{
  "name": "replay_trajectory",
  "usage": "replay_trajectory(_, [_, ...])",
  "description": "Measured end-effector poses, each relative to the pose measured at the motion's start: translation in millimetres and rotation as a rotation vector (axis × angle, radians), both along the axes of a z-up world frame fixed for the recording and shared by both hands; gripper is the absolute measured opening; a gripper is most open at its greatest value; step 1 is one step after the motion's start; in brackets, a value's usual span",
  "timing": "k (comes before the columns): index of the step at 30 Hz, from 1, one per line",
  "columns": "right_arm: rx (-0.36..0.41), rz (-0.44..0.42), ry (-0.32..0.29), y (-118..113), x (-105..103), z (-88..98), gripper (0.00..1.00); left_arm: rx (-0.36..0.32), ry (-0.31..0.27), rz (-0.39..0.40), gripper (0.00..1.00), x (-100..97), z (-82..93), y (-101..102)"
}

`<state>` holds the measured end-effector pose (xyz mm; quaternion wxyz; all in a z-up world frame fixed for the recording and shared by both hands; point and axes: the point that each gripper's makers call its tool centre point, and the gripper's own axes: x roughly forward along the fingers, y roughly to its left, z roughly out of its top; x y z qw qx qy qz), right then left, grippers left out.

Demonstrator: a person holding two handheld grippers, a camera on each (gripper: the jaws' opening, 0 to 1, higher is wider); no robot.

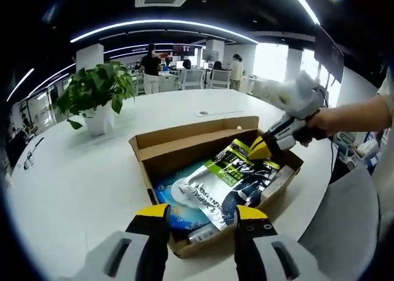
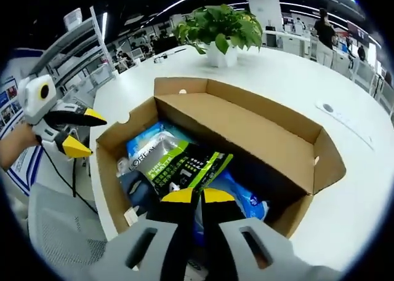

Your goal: Operate the shoe box by opening the lid, removing the specified soft item, and placing it in the target area until the item is outside and the box remains undamaged.

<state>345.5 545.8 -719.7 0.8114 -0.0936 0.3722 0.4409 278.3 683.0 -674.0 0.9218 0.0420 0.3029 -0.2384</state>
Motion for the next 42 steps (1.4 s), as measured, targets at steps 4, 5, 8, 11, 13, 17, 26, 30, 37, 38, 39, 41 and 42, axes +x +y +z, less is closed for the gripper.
replay_trajectory(4, [-0.044,0.032,-0.049,-6.1,1.0,0.0,0.02,0.007,0.020,-0.020,0.38,5.0,-5.9,-4.9])
replay_trajectory(5, [-0.052,0.038,-0.057,-7.3,0.7,-0.2,0.02,0.009,0.026,-0.027,0.37,7.4,-8.4,-3.6])
replay_trajectory(8, [-0.079,0.054,-0.081,-10.8,0.2,-0.4,0.02,0.016,0.046,-0.056,0.35,12.5,-14.6,-9.0])
replay_trajectory(11, [-0.100,0.067,-0.107,-12.9,0.1,0.4,0.02,0.017,0.066,-0.078,0.34,16.1,-19.4,-15.8])
replay_trajectory(13, [-0.115,0.076,-0.123,-14.3,-0.5,0.3,0.02,0.018,0.086,-0.087,0.30,18.7,-22.9,-19.8])
replay_trajectory(17, [-0.151,0.096,-0.154,-17.5,-0.6,-2.5,0.02,-0.006,0.145,-0.081,0.28,25.2,-34.1,-22.3])
replay_trajectory(26, [-0.172,0.099,-0.177,-23.5,-0.1,-3.8,0.02,0.008,0.248,-0.108,0.25,31.0,-58.9,-33.2])
replay_trajectory(30, [-0.161,0.080,-0.167,-27.9,-0.4,-5.0,0.02,-0.033,0.281,-0.111,0.23,32.0,-62.1,-41.9])
replay_trajectory(37, [-0.142,0.052,-0.159,-29.0,-0.7,-6.3,0.02,-0.167,0.300,-0.076,0.17,37.1,-61.8,-53.5])
replay_trajectory(38, [-0.139,0.048,-0.156,-29.0,-0.8,-6.7,0.02,-0.194,0.294,-0.072,0.17,38.7,-60.1,-55.6])
replay_trajectory(39, [-0.138,0.040,-0.151,-29.5,-1.1,-7.3,0.02,-0.237,0.307,-0.050,0.17,39.0,-58.8,-57.4])
replay_trajectory(41, [-0.132,0.026,-0.147,-29.6,-2.1,-7.2,0.02,-0.240,0.305,-0.046,0.17,39.4,-58.6,-57.2])
replay_trajectory(42, [-0.129,0.019,-0.144,-29.8,-2.5,-7.2,0.02,-0.239,0.300,-0.048,0.17,39.1,-57.8,-58.3])
